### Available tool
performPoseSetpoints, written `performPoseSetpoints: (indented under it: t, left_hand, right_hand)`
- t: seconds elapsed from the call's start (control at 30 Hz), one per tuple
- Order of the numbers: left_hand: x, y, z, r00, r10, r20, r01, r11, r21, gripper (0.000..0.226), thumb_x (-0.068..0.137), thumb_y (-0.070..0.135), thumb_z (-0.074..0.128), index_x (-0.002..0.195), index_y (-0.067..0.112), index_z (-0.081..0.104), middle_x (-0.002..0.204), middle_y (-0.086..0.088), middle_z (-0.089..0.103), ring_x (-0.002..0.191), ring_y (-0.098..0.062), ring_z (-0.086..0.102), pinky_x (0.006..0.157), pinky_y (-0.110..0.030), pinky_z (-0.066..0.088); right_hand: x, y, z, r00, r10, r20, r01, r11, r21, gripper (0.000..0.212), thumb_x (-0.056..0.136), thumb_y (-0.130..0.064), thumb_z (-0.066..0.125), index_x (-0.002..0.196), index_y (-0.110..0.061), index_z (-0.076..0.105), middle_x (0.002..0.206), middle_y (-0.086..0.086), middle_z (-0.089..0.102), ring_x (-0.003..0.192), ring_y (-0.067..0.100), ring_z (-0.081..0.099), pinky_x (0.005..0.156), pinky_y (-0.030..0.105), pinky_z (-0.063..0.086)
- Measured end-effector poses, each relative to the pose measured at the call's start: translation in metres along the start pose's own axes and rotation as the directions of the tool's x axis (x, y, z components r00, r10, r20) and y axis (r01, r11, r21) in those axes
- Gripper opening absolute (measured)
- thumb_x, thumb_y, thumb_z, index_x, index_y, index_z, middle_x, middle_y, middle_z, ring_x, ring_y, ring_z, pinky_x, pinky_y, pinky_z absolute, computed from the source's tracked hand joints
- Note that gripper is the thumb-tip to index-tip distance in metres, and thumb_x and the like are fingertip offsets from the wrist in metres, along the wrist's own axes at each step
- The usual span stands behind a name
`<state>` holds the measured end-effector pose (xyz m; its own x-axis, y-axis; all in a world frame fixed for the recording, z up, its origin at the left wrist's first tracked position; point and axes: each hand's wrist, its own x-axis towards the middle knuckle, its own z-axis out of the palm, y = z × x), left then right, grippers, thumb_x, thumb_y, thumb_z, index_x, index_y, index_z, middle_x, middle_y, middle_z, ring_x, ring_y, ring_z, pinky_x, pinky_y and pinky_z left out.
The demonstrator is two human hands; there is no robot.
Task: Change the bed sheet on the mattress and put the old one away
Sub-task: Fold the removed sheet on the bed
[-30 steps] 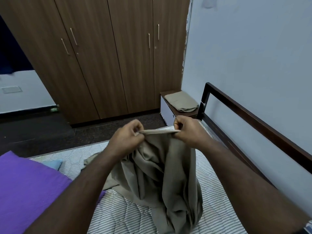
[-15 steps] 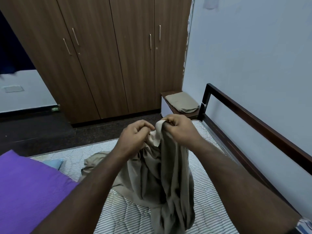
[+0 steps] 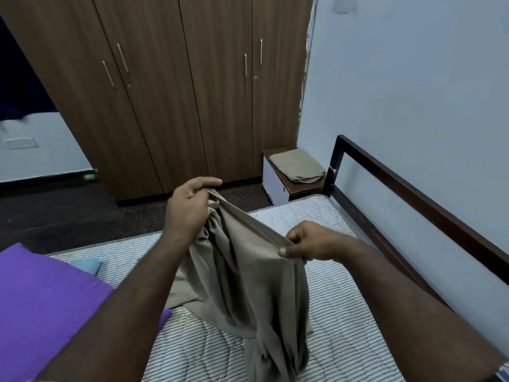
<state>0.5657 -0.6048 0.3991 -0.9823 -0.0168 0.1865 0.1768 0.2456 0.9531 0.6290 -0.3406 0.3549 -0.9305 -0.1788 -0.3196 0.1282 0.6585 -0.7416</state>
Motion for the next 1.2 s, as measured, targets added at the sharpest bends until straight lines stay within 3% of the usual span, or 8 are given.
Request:
performPoseSetpoints:
  t: [0.17,0.27,0.37,0.6,0.77,0.97,1.07,1.2]
  left_hand:
    - [-0.006,-0.007,0.003,0.984,-0.066,0.168,0.037,0.984,0.172,0.037,0.084,0.01,0.048,0.075,0.031,0.077,0.076,0.007,0.075,0.067,-0.007,0.068,0.063,-0.027,0.05]
    - [-0.017,0.0,0.017,0.957,-0.063,0.285,-0.018,0.962,0.271,0.018,0.077,0.042,0.058,0.072,0.029,0.069,0.068,0.01,0.07,0.068,-0.012,0.064,0.067,-0.034,0.05]
    - [-0.022,0.009,0.027,0.935,-0.045,0.352,-0.082,0.937,0.339,0.044,0.073,0.061,0.077,0.079,0.023,0.053,0.072,0.011,0.063,0.069,-0.01,0.057,0.063,-0.033,0.042]
    - [-0.008,0.006,0.032,0.806,0.061,0.589,-0.122,0.991,0.064,0.035,0.08,0.042,0.082,0.102,0.019,0.068,0.087,0.008,0.069,0.081,-0.01,0.065,0.076,-0.035,0.051]
    - [0.001,0.001,0.028,0.936,0.139,0.324,-0.17,0.983,0.07,0.036,0.087,0.047,0.072,0.066,0.02,0.063,0.058,0.008,0.055,0.057,-0.009,0.051,0.059,-0.031,0.04]
    - [0.019,-0.003,0.008,0.988,0.152,-0.014,-0.152,0.988,-0.015,0.041,0.088,0.047,0.07,0.07,0.011,0.062,0.059,-0.007,0.058,0.057,-0.021,0.056,0.059,-0.038,0.048]
    - [0.022,-0.005,0.006,0.984,0.128,-0.124,-0.136,0.989,-0.057,0.047,0.087,0.049,0.069,0.068,0.008,0.055,0.049,0.009,0.047,0.051,-0.015,0.045,0.058,-0.035,0.041]
    - [0.016,0.011,0.013,0.967,0.21,-0.147,-0.219,0.974,-0.049,0.043,0.092,0.044,0.066,0.068,0.011,0.053,0.054,0.012,0.046,0.055,-0.01,0.044,0.057,-0.034,0.039]
  right_hand:
    - [0.009,-0.015,-0.022,0.743,-0.017,-0.669,0.336,0.874,0.35,0.024,0.1,-0.028,0.061,0.078,-0.017,0.065,0.071,-0.004,0.06,0.071,0.012,0.052,0.069,0.033,0.043]
    - [0.014,-0.047,-0.021,0.798,-0.229,-0.557,0.353,0.927,0.125,0.025,0.098,-0.033,0.061,0.079,-0.017,0.064,0.067,-0.009,0.057,0.065,0.008,0.05,0.067,0.033,0.042]
    - [0.016,-0.064,-0.013,0.887,-0.278,-0.369,0.32,0.946,0.056,0.021,0.095,-0.039,0.062,0.083,-0.023,0.067,0.073,-0.004,0.067,0.07,0.014,0.061,0.07,0.04,0.051]
    - [0.008,-0.076,-0.003,0.929,-0.346,-0.134,0.361,0.758,0.544,0.019,0.1,-0.016,0.056,0.094,-0.001,0.066,0.089,0.009,0.071,0.087,0.018,0.066,0.08,0.028,0.054]
    - [0.003,-0.047,0.005,0.95,-0.222,-0.218,0.311,0.722,0.619,0.013,0.092,-0.011,0.068,0.097,0.001,0.065,0.081,0.007,0.07,0.074,0.015,0.063,0.067,0.023,0.053]
    - [-0.004,-0.003,0.011,0.958,-0.075,-0.276,0.165,0.932,0.322,0.019,0.09,-0.023,0.075,0.077,-0.009,0.07,0.066,0.001,0.059,0.063,0.011,0.052,0.059,0.028,0.04]
    - [0.002,-0.027,-0.037,0.819,-0.103,-0.565,0.241,0.955,0.175,0.013,0.088,-0.022,0.076,0.079,-0.014,0.074,0.066,-0.005,0.067,0.063,0.003,0.054,0.064,0.032,0.045]
    - [-0.005,-0.109,-0.089,0.319,-0.365,-0.875,0.419,0.882,-0.215,0.007,0.084,-0.023,0.078,0.086,-0.026,0.072,0.064,-0.018,0.059,0.064,-0.006,0.056,0.065,0.009,0.04]
